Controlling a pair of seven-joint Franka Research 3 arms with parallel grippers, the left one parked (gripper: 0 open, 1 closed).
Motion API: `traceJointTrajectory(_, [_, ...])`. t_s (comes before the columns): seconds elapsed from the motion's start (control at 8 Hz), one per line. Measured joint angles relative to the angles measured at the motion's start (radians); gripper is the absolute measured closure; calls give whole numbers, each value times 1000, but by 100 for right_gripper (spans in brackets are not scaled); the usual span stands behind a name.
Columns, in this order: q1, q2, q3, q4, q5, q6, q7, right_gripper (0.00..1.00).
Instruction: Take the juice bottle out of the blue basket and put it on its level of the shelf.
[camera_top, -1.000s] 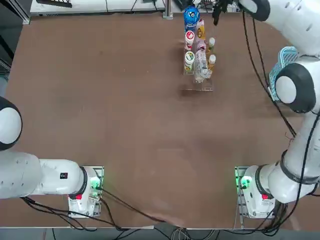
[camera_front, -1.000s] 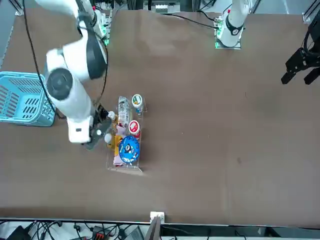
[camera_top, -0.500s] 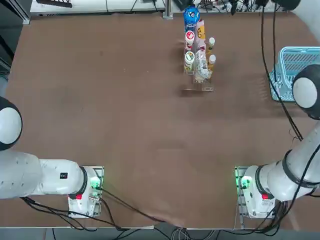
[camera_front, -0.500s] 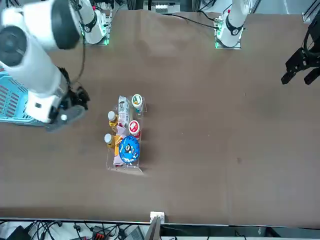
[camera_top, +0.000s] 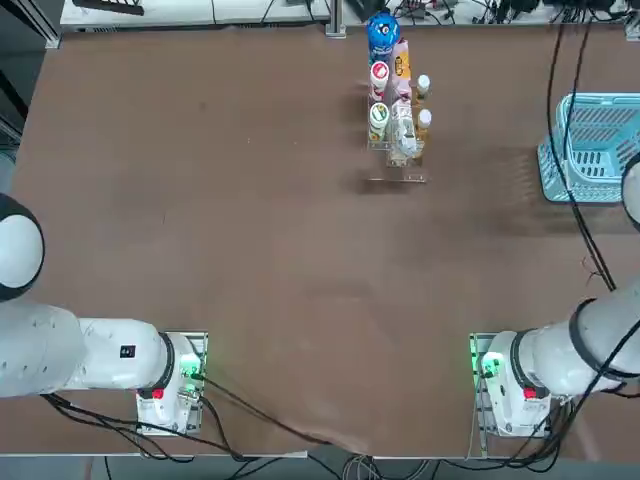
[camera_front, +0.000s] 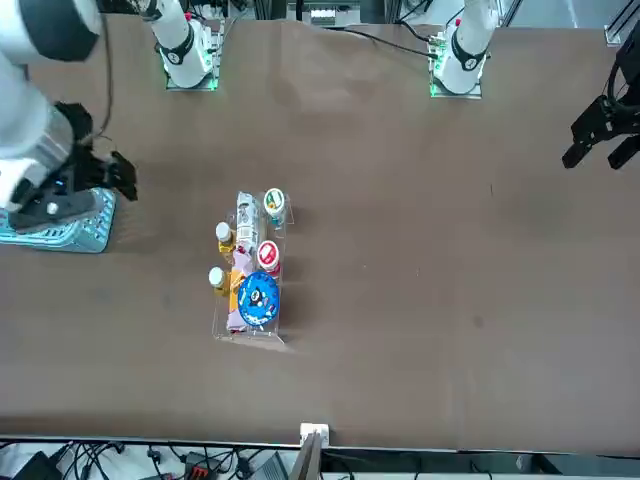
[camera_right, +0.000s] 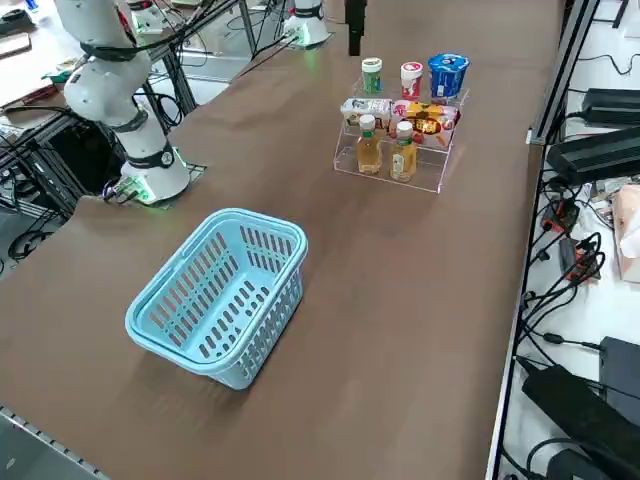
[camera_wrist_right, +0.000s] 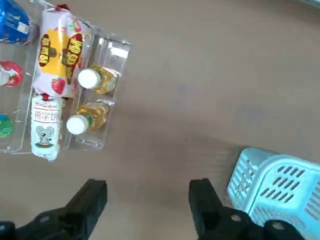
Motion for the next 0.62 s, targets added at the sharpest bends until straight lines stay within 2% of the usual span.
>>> traceJointTrajectory(0.38, [-60, -61, -1, -61, 5, -2, 7, 0])
traceJointTrajectory(0.62, [-75, -103, -1, -106, 5, -1, 21, 0])
